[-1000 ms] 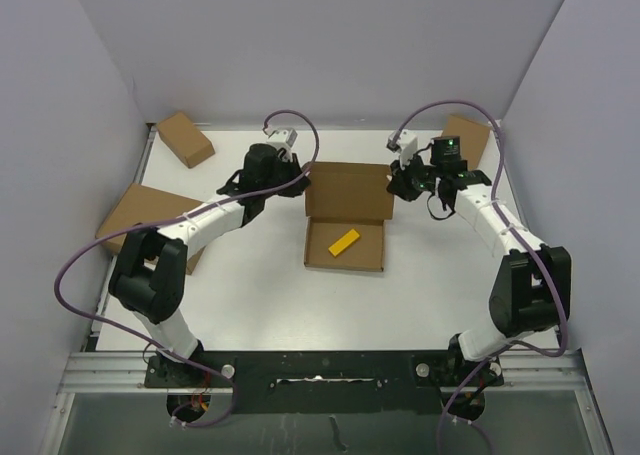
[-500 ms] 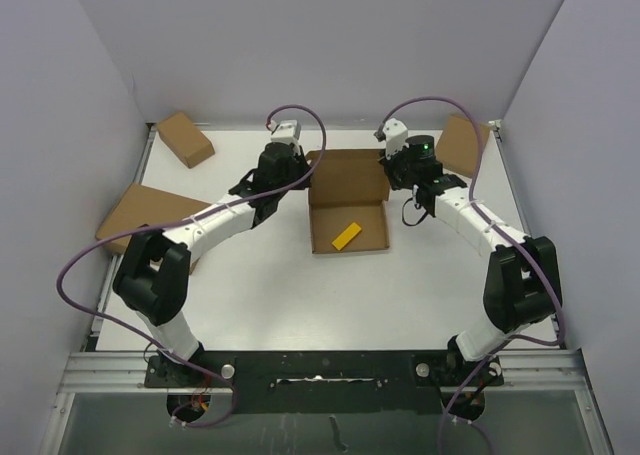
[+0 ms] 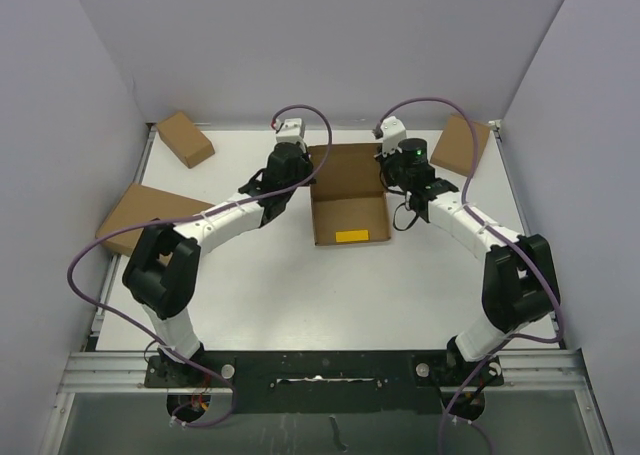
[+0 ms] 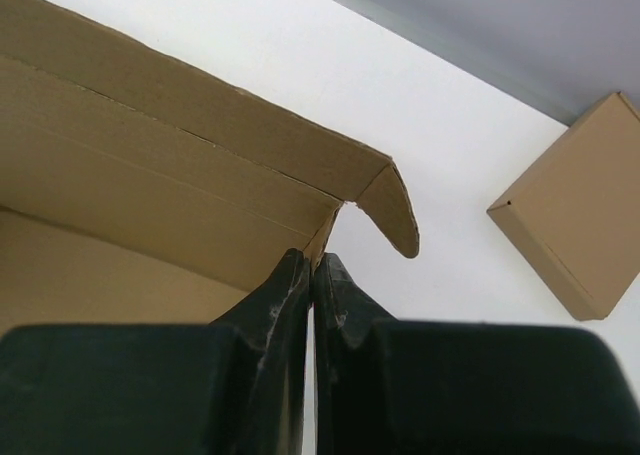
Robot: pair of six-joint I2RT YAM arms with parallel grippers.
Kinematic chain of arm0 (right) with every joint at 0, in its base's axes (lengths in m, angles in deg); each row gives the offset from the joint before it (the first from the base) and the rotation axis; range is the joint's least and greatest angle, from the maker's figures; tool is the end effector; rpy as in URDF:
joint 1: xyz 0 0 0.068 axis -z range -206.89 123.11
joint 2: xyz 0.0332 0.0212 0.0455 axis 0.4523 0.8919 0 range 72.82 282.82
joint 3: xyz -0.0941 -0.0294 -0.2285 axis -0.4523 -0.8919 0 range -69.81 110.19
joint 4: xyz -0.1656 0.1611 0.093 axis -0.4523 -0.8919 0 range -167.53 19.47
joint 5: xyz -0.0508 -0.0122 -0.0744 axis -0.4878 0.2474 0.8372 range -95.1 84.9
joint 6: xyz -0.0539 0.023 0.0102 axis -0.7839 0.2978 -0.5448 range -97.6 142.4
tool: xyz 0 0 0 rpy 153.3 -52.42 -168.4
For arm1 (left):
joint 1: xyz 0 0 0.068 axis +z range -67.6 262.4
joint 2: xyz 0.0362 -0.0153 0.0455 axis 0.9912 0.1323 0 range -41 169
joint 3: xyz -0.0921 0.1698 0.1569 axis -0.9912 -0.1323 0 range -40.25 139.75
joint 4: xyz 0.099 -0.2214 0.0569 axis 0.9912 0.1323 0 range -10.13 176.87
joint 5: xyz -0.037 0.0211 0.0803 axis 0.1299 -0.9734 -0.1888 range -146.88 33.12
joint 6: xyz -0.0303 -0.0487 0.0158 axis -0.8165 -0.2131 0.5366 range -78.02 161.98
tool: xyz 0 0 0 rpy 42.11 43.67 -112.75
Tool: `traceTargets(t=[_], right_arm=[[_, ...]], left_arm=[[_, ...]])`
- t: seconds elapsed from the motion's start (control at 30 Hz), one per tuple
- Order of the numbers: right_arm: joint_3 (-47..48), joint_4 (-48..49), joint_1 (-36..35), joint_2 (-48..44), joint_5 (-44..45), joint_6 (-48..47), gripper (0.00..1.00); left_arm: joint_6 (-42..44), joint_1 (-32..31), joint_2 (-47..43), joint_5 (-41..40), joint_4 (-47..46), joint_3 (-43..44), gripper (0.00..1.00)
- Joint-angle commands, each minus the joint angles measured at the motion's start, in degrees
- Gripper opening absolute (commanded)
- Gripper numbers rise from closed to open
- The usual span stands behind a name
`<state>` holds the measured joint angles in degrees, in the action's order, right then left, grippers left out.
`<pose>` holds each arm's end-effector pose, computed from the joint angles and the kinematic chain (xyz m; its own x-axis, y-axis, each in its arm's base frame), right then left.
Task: Fold the paper box
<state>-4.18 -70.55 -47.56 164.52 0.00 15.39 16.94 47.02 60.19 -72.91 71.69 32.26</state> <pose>0.3447 0.1260 0.2530 -0.3746 -0.2713 -0.8866 -0.3250 0.9340 -0.1485 0.3389 -0.2258 0.2489 -0.4050 -0.2114 -0.8895 0.1921 0.9315 -0.3089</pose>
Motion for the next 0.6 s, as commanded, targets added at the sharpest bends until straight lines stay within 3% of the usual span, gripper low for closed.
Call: traceTargets(t=[0.0,0.57], right_arm=[[-0.92,12.38,-2.38,0.8,-4.93,-0.52,0.0],[-7.18,27.24,-2.62,2.47,-7.91,3.05,0.0]], left_arm=[[1.01,-1.64,2.14,2.79,-10.54,3.26,0.0],[6.05,-2.12,2.7,1.44,-20.12,-1.83,0.0]])
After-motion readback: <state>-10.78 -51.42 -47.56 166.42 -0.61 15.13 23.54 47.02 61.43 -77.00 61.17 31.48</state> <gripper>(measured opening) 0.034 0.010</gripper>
